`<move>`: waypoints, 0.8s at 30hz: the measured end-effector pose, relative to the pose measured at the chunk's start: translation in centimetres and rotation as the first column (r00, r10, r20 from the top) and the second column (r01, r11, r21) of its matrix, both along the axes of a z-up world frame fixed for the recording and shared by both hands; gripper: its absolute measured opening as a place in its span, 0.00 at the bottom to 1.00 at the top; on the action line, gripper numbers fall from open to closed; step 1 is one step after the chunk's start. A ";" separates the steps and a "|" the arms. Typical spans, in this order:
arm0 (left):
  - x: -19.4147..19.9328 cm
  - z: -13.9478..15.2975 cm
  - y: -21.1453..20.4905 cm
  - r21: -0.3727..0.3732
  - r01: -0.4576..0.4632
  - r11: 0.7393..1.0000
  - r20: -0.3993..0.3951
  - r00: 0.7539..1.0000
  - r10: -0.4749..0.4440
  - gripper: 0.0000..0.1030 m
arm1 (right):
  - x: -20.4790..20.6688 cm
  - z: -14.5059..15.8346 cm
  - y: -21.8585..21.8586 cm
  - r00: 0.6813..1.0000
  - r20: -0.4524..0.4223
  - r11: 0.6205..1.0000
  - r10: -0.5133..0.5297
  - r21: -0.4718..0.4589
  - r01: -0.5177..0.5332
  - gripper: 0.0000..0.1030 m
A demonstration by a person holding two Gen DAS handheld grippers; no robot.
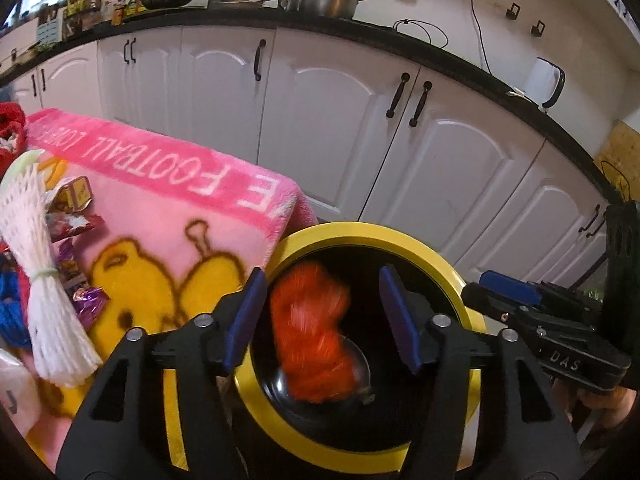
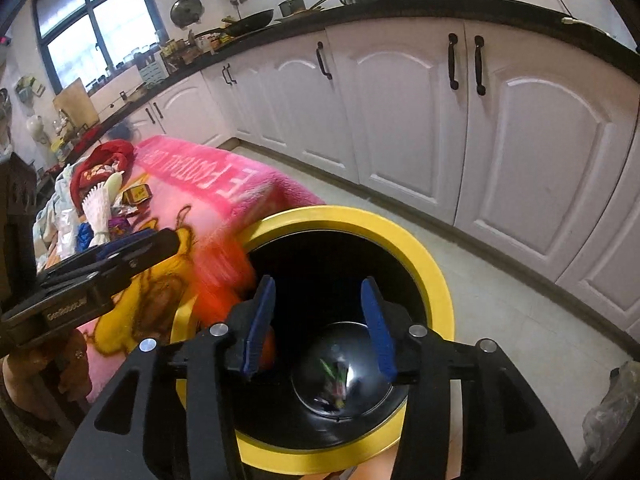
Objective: Collect trash
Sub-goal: 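Open both tools to drop the red bag and wrapper into the bin, then move both tools back over the trash pile on the blanket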
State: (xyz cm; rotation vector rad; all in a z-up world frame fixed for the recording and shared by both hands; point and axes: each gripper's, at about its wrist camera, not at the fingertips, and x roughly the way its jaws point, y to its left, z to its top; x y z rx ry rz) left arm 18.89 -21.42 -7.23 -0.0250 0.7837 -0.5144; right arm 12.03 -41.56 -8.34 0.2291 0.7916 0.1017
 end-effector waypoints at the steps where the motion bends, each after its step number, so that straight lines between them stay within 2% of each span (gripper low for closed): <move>1: -0.2 0.1 0.2 0.002 -0.007 1.000 0.005 1.000 0.007 0.57 | -0.1 0.1 -0.1 1.000 0.006 1.000 -0.007 -0.003 0.007 0.42; 3: -0.5 0.4 0.8 0.007 -0.023 1.000 0.015 1.000 0.023 0.62 | -0.1 0.5 -0.2 1.000 0.017 1.000 -0.015 -0.008 0.015 0.45; 6: -1.1 0.9 1.8 -0.003 -0.041 0.999 0.021 0.999 0.041 0.75 | -0.4 1.1 -0.4 0.999 0.042 0.999 -0.028 -0.014 0.029 0.46; 12: -2.2 2.3 3.9 -0.019 -0.093 0.996 0.049 0.994 0.093 0.89 | -0.8 2.6 0.2 0.996 0.083 0.999 -0.029 -0.037 0.032 0.55; 18: -3.5 3.6 6.2 -0.030 -0.147 0.989 0.080 0.986 0.149 0.89 | -1.3 4.3 1.8 0.992 0.124 0.998 -0.010 -0.060 0.017 0.64; 24: -4.8 5.1 8.7 -0.045 -0.206 0.978 0.121 0.970 0.210 0.89 | -1.8 6.0 4.2 0.985 0.166 0.996 0.037 -0.081 -0.024 0.68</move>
